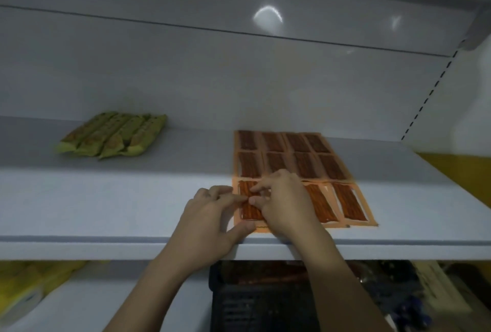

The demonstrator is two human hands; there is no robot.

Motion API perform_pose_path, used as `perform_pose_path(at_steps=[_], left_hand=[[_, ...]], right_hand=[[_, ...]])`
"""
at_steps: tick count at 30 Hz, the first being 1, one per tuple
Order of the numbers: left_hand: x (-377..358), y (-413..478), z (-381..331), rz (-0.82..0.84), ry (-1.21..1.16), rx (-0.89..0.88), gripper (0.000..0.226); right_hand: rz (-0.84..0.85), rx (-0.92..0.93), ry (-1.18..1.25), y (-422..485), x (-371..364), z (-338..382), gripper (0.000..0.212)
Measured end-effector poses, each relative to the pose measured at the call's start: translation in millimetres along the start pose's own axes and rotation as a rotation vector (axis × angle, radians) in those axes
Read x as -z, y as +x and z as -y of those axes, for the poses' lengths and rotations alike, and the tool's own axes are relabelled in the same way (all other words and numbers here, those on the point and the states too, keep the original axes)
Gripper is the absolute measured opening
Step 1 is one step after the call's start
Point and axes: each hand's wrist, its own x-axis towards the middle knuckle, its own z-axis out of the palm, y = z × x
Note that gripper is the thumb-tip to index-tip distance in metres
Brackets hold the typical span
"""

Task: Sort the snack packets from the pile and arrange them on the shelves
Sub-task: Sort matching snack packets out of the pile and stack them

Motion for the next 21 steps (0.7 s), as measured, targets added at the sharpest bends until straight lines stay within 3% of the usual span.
perform_pose_path(at_steps=[7,11,21], left_hand=[[2,-2,-2,0.074,0.133,-0.057,0.064],[3,-2,-6,0.104,0.169,-0.033,0.062],[3,-2,-15,0.137,0.188,0.015,0.054]], right_hand=[[-0.113,0.007,-0.118,-20,9,-9,0.036],[-0.058,-0.049,-0.234,-24,16,-21,0.034],[-0.008,0.012,-0.171,-25,16,-42,0.033]])
